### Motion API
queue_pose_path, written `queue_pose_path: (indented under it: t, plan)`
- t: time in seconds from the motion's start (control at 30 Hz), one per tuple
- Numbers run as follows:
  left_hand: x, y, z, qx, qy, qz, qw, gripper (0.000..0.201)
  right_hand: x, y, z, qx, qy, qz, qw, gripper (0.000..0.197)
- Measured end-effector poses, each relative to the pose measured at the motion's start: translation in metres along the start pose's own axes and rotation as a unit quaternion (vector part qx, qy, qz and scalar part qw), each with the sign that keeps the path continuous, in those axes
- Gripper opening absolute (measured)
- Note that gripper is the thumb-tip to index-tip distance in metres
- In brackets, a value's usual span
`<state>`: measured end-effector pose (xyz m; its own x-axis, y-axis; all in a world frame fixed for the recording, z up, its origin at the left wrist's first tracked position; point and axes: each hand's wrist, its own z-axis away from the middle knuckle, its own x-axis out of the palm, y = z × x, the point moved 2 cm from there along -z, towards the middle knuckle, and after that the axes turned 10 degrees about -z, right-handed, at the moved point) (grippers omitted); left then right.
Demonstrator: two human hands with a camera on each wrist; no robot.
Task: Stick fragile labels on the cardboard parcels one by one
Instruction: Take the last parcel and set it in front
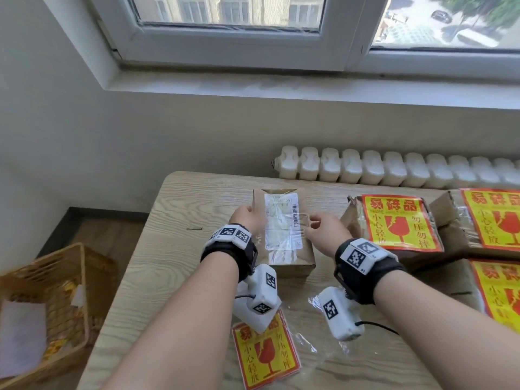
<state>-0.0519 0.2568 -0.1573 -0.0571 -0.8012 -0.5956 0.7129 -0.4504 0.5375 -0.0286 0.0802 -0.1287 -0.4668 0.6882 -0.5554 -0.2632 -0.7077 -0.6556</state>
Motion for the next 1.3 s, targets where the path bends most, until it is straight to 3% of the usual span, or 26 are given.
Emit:
queue_pose_path:
  t: [0.2, 0.27, 0.33, 0.4, 0.57, 0.73, 0.83, 0.93, 1.0, 1.07, 1.13, 1.3]
  plan:
    - [0.003, -0.008, -0.005, -0.007, -0.004, 0.011, 1.0, 0.035, 0.006, 0.002, 0.002, -0.012, -0.035, -0.044, 0.998, 0.035]
    - [0.002, -0.008, -0.004, -0.014, -0.001, 0.031, 0.999, 0.056, 0.005, 0.002, 0.004, -0.014, -0.038, -0.07, 0.997, 0.04]
    - [0.0, -0.005, 0.001, -0.012, 0.009, 0.052, 0.999, 0.064, 0.003, 0.001, 0.006, -0.013, -0.031, -0.094, 0.995, 0.047]
    - [-0.005, -0.002, 0.009, -0.007, 0.032, 0.08, 0.996, 0.059, 0.0, -0.001, 0.008, -0.026, -0.019, -0.098, 0.995, 0.049]
    - [-0.02, 0.009, 0.042, 0.023, 0.078, 0.12, 0.989, 0.016, -0.007, -0.008, 0.024, -0.062, -0.008, -0.103, 0.993, 0.048]
    - [-0.032, 0.014, 0.091, 0.047, 0.115, 0.161, 0.979, 0.013, -0.022, -0.015, 0.058, -0.106, -0.005, -0.14, 0.984, 0.057]
    - [-0.036, 0.015, 0.121, 0.06, 0.131, 0.201, 0.969, 0.022, -0.03, -0.021, 0.086, -0.141, -0.012, -0.161, 0.977, 0.058]
    - [-0.037, 0.02, 0.159, 0.072, 0.141, 0.241, 0.957, 0.011, -0.038, -0.016, 0.112, -0.157, -0.009, -0.183, 0.97, 0.086]
    - [-0.034, 0.022, 0.184, 0.079, 0.146, 0.258, 0.952, 0.016, -0.043, -0.008, 0.124, -0.168, -0.01, -0.202, 0.965, 0.093]
    - [-0.027, 0.02, 0.201, 0.078, 0.157, 0.289, 0.941, 0.036, -0.051, -0.004, 0.144, -0.183, -0.014, -0.215, 0.959, 0.072]
    - [-0.018, 0.015, 0.213, 0.074, 0.163, 0.311, 0.933, 0.055, -0.059, 0.001, 0.162, -0.186, -0.014, -0.227, 0.956, 0.063]
    - [0.005, 0.012, 0.248, 0.077, 0.153, 0.301, 0.938, 0.062, -0.079, 0.034, 0.194, -0.14, -0.006, -0.273, 0.952, 0.076]
